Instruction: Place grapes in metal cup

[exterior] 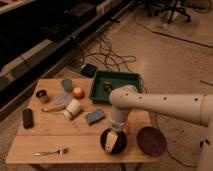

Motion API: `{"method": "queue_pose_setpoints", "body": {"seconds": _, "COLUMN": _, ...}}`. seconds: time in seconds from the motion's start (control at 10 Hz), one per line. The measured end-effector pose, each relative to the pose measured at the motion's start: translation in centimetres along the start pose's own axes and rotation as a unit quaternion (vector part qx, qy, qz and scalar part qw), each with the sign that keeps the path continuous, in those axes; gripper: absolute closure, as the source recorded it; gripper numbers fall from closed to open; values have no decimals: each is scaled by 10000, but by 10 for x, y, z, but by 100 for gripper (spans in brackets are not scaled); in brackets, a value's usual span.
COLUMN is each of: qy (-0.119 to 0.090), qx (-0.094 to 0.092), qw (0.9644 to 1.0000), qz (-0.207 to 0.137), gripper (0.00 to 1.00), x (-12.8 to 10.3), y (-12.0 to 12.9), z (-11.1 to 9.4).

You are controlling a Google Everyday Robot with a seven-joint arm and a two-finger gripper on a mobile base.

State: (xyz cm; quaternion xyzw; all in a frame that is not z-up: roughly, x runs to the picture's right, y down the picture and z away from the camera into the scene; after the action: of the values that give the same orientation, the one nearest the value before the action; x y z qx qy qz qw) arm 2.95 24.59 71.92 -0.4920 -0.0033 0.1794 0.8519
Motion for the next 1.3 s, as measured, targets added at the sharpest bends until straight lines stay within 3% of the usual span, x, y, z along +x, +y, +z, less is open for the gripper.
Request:
{"method": "queue_pose_setpoints", "body": {"seconds": 0.1, "qy": 49, "qx": 55, "qw": 10000, "qz": -54, "gripper": 26, "x": 0, "y": 3, "z": -1}}
{"method": "queue_pose_setpoints", "body": {"seconds": 0.3, "qy": 128, "qx": 255, "qw": 9990, "qz": -343, "gripper": 47, "x": -12, "y": 16, "z": -8}}
{"method": "queue_pose_setpoints", "body": {"seconds": 0.8, "qy": 444, "qx": 93, "qw": 9957, "qz": -810, "gripper": 95, "x": -17, "y": 31, "z": -14}}
{"method": "queue_pose_setpoints", "body": {"seconds": 0.9, "qy": 512, "qx": 58, "qw": 9953, "qz": -820, "gripper": 100, "x": -16, "y": 31, "z": -14}}
{"method": "queue_pose_setpoints", "body": {"seconds": 1.1, "qy": 589, "qx": 31, "qw": 9948, "qz": -830, "gripper": 99, "x": -16, "y": 30, "z": -13}}
{"method": "queue_pose_setpoints", "body": {"seconds": 1.3, "qy": 577, "qx": 109, "qw": 9953, "qz": -765, "gripper": 79, "x": -10, "y": 26, "z": -21}}
